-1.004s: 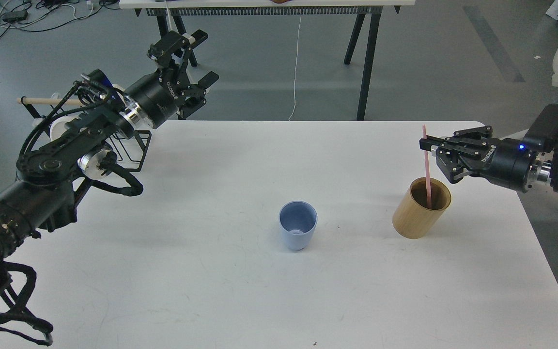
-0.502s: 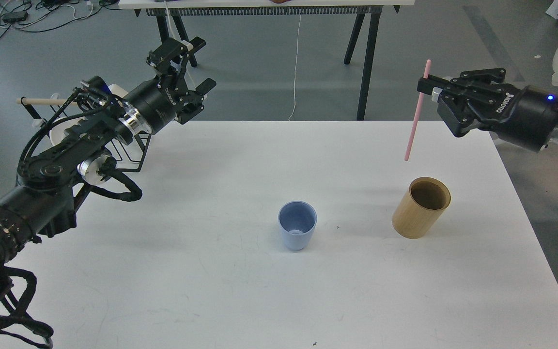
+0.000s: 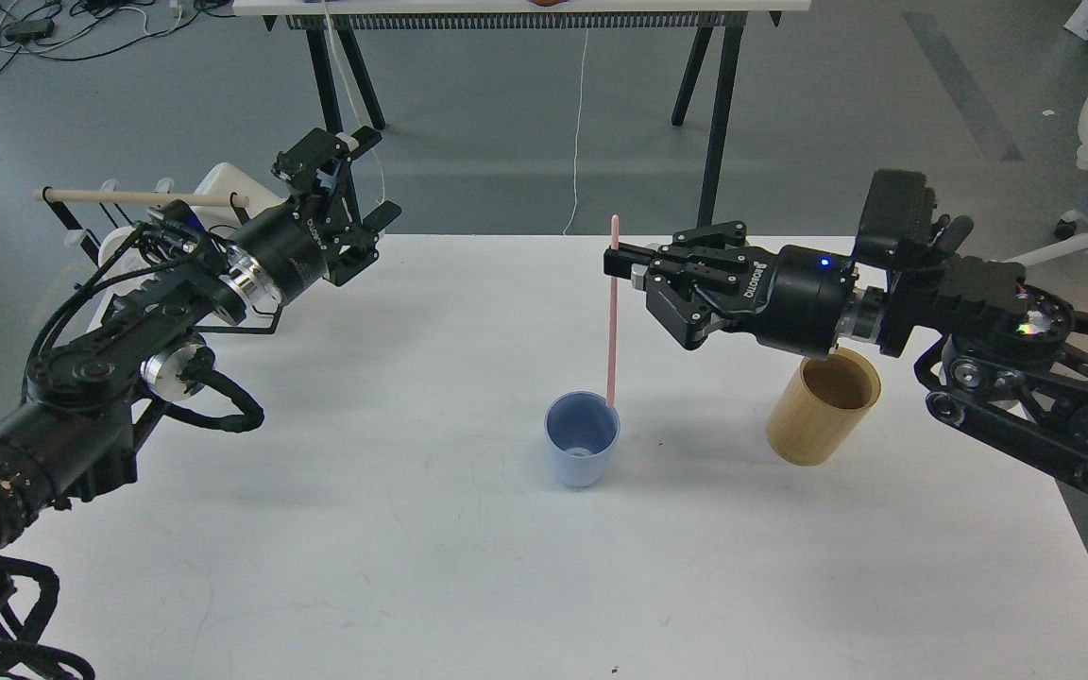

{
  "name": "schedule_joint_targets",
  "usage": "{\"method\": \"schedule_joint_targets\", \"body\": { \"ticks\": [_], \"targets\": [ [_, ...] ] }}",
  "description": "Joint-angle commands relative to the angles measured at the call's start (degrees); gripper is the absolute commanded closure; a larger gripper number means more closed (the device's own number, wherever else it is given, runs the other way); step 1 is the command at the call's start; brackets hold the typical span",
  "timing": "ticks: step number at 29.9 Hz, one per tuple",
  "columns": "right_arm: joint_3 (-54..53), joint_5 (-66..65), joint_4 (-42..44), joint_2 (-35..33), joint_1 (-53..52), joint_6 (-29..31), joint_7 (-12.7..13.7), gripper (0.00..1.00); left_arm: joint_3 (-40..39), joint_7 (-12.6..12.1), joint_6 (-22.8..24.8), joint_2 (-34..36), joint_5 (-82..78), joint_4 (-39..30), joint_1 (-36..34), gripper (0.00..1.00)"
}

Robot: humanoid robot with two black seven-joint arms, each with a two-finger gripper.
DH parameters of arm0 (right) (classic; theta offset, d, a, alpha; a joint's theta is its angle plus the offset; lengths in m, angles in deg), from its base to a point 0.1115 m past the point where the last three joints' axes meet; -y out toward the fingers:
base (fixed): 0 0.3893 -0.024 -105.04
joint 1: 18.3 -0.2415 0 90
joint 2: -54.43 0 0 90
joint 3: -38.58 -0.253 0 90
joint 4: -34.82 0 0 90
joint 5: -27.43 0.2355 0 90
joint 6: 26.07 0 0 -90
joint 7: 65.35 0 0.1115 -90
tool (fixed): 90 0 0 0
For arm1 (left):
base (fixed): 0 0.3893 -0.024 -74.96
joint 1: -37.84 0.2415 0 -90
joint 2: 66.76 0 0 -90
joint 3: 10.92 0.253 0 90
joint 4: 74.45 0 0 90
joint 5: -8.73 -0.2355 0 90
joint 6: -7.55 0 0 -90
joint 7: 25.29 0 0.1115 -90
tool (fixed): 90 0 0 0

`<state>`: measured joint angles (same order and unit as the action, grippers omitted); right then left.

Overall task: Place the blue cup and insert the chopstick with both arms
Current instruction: 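Carry the straw over the blue cup and lower it inside, then open the right gripper to release the straw in the blue cup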

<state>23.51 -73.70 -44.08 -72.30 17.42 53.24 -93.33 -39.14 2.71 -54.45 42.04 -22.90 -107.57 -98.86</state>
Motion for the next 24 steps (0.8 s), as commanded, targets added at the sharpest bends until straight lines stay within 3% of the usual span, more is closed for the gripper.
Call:
{"method": "schedule_joint_targets", "body": {
  "ticks": [1, 12, 18, 22, 24],
  "targets": [
    [0.83, -0.13, 2.78, 2.89, -0.04, -0.12, -0.01, 0.99, 0.01, 0.00, 0.00, -0.26, 0.07, 0.60, 0.04, 0.01],
    [5.31, -0.13, 8.58, 9.74, 0.14, -0.39, -0.01, 0.99, 0.01, 0.00, 0.00, -0.61, 0.07, 1.48, 0.48, 0.01],
    [7.42, -0.21, 9.29, 10.01, 0.05, -0.39, -0.01, 0.98, 0.01, 0.00, 0.00, -0.34, 0.07, 1.48, 0.48, 0.01],
    [7.60, -0.13, 9.29, 9.93, 0.32, -0.39, -0.01, 0.83, 0.01, 0.00, 0.00, -0.34, 0.07, 1.48, 0.48, 0.01],
    [7.68, -0.13, 9.29, 9.84, 0.40, -0.65, -0.01, 0.70, 0.01, 0.00, 0.00, -0.43, 0.07, 1.48, 0.48, 0.01]
  ]
}}
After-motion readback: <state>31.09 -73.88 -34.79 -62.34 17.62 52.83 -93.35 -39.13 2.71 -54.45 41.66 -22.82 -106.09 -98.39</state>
